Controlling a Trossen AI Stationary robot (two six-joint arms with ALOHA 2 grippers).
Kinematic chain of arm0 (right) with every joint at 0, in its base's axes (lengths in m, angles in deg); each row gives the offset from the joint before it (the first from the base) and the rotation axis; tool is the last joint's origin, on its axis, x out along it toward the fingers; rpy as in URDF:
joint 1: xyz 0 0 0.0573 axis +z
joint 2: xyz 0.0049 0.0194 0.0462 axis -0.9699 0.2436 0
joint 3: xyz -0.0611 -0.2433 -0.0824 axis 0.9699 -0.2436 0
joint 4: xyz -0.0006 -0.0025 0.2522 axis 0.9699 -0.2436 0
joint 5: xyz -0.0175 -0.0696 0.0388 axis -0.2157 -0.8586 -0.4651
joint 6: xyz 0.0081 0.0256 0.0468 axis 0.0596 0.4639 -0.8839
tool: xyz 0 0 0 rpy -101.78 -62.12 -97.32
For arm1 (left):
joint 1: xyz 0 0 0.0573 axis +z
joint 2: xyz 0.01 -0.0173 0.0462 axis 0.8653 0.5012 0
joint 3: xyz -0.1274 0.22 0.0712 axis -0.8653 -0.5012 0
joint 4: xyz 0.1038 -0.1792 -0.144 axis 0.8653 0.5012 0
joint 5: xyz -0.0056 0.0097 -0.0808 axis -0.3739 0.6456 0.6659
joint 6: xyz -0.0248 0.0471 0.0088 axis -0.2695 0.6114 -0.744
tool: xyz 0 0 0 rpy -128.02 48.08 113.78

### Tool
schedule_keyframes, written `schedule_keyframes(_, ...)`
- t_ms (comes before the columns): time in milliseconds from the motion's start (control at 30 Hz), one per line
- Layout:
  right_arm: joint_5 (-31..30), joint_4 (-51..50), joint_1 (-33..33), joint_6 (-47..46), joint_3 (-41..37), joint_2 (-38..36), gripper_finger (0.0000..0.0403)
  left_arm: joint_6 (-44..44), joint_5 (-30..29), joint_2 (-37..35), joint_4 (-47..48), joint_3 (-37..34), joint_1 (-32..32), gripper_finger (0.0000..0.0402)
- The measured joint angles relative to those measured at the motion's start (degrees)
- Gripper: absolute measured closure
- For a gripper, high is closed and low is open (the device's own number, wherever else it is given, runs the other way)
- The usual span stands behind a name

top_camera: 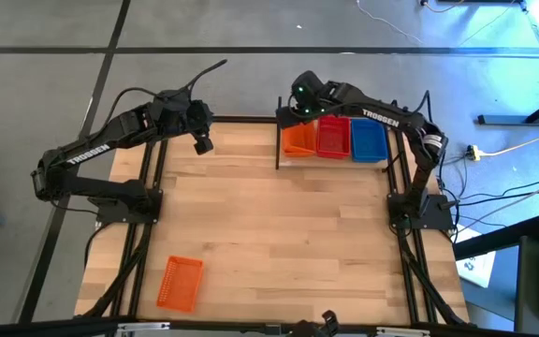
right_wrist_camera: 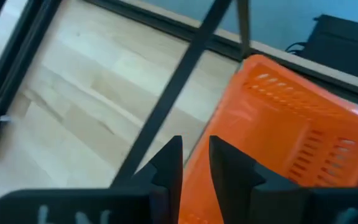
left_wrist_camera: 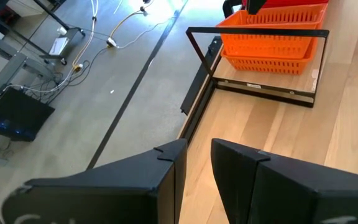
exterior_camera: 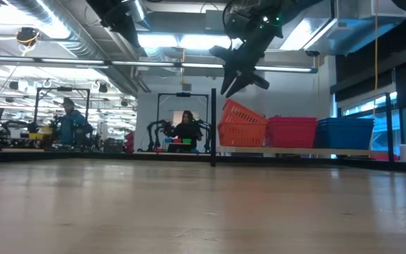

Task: Stack baskets on shelf by color
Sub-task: Stack the right orange basket on top of the stacked orange baskets on the shelf

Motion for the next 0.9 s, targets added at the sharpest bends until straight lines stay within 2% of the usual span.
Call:
schedule_keyframes(633,2.0,-2.8,0.3,0.1,-0.1,5.6,0.0325,-0.2,0.0,0.0,0.0,0.0,0.0,0.0335)
schedule_keyframes(800,2.1,-1.9,0.3,0.1,-0.1,4.9,0.0325,-0.2,0.0,0.0,0.0,0.0,0.0,0.0335)
schedule_keyframes(900,2.1,-3.1,0.3,1.9,2.6,2.8,0.0325,-0.2,0.0,0.0,0.1,0.0,0.0,0.0335)
